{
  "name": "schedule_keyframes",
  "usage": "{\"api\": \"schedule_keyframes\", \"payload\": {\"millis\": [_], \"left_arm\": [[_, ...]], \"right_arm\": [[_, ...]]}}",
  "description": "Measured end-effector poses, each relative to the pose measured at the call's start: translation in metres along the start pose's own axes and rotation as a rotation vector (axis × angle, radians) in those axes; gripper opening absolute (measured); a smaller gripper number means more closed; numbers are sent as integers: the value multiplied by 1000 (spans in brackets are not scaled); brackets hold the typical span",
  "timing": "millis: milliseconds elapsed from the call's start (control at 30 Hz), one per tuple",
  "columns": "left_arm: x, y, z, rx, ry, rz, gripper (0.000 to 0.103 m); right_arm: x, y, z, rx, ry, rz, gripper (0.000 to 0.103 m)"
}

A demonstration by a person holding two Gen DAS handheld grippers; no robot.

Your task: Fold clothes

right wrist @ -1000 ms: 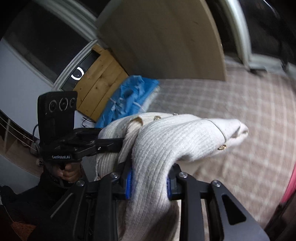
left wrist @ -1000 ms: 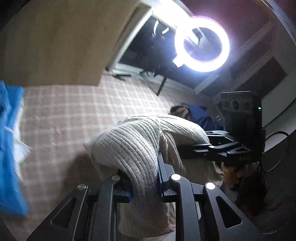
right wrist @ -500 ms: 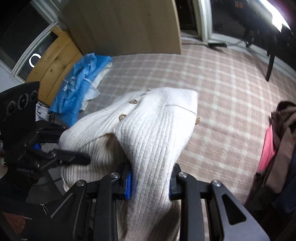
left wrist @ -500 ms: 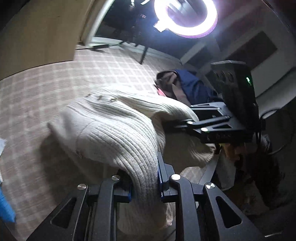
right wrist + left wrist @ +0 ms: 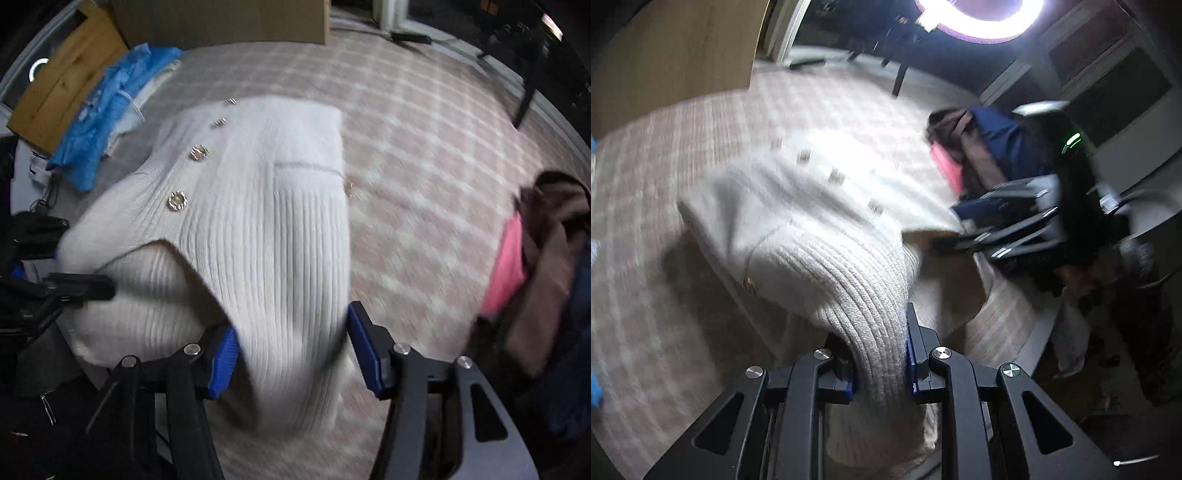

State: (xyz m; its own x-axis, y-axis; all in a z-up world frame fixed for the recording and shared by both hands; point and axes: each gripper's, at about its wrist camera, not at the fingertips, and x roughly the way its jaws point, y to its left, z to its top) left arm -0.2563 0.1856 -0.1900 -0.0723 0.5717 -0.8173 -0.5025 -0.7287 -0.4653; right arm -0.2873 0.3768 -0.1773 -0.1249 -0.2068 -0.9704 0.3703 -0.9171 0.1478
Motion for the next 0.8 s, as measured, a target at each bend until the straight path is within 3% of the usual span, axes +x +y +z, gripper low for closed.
{"api": "schedule_keyframes", "payload": {"millis": [100,233,333,500,633,800], "left_arm": [[-8,6,-18,-21,-14,13,21],[-22,15,-42,-49,-36,29,28],[-33,22,-60,-70,-53,40,28],[-51,33,-91,-105,-82,60,31],[-63,45,-112,-134,-104,81,31],[-66,66,-120,-165,-120,64,31]], "right_arm": [[-25,-1,-13,-3,-55,-90,55],[-61,36,-17,-65,-149,-22,55],[-69,69,-11,-131,-171,-46,55],[-47,129,-8,-216,-104,23,61],[5,173,-3,-274,0,-17,61],[55,200,-14,-387,83,-157,61]]}}
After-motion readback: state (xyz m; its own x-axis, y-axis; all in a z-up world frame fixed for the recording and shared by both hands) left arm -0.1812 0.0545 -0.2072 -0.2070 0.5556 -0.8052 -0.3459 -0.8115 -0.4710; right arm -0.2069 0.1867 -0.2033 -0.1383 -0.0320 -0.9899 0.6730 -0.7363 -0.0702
